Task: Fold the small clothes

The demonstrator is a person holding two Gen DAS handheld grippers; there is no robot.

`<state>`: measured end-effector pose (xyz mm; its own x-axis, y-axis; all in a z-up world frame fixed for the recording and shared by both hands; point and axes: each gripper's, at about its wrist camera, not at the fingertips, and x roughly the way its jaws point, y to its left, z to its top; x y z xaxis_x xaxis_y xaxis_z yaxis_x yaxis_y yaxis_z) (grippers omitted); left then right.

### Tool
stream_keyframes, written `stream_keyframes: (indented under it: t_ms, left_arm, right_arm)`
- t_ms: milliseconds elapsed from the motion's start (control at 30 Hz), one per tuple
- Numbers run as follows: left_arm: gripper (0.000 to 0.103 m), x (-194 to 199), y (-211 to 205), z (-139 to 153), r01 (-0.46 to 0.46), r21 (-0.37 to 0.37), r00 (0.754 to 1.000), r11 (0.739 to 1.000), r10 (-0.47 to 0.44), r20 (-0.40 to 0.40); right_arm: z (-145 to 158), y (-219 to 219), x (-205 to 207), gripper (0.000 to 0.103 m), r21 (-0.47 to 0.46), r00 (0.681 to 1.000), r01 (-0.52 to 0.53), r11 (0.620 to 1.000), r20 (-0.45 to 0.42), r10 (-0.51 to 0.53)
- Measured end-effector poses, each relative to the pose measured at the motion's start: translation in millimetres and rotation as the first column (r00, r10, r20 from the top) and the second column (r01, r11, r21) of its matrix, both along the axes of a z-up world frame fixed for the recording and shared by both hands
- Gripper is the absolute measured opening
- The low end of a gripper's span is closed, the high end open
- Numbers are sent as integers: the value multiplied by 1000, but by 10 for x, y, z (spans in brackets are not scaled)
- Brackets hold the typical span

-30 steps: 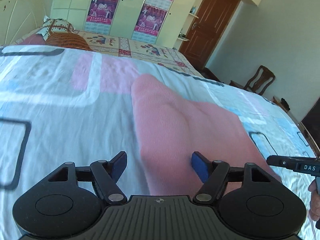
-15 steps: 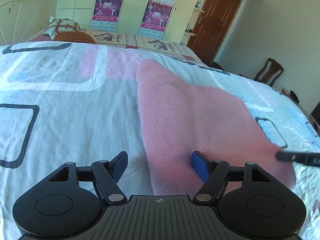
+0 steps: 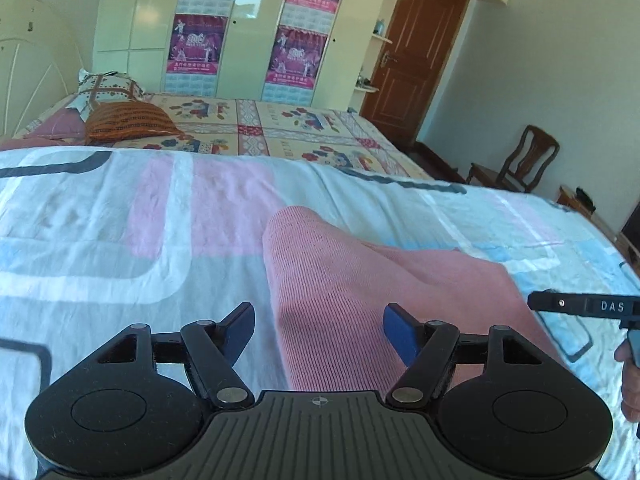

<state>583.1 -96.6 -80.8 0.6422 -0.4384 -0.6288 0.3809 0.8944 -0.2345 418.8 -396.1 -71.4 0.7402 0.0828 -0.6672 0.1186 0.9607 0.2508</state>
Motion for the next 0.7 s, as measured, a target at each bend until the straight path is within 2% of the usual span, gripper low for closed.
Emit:
stream_keyframes:
  t_ms: [100,167,200,233,267,367,433,500,567,600,700]
  left_arm:
    - [71,166,-58,-73,1,-16,1000,1000,-2,-18]
    - [70,224,-102,-125,2,-10,1000,1000,-3,-21]
    - [68,236,-130,-157,2,4,1000,1000,-2,-16]
    - [53,223,-161,-187,-1,19,1000,1000,1,-3]
    - [47,190,-172,-203,-3,14,1000,1000,3,11]
    - [41,87,-166,-151,-41,-13,995,999,42,89]
    - [41,136,-202,-170,-47,-11,995,999,48,84]
    - [41,269,-308,-259,-48,42,998,998,46,32]
    - [42,326,-404,-270,-34,81,999,996,31,38]
    - [42,324,-453,-256,-28,114,999,993,22,50]
    - [43,246,-515,-200,-7,176,997,984,-7,82]
  right_arm:
    - [-152,-59,178,36,21,1000,5,1000,-27,-4]
    - [-225,-83,233,22,48,1000,-6,999,-17,7]
    - [-231,-66,242,20,44,1000,-26,999,-4,26]
    - [-227,-33,246,14,23,999,-49,999,12,49]
    - [-218,11,241,11,-15,997,-71,997,31,71]
    - [-58,163,149,6,-144,983,-116,983,124,134]
    - [65,153,118,5,-174,975,-95,980,181,127]
    - [13,86,233,5,-169,984,-84,982,139,108]
    - [-186,69,388,6,-175,993,-102,979,33,109]
    - [-262,83,411,6,-191,993,-106,976,23,113]
    - [-235,98,401,7,-177,995,-90,980,15,94]
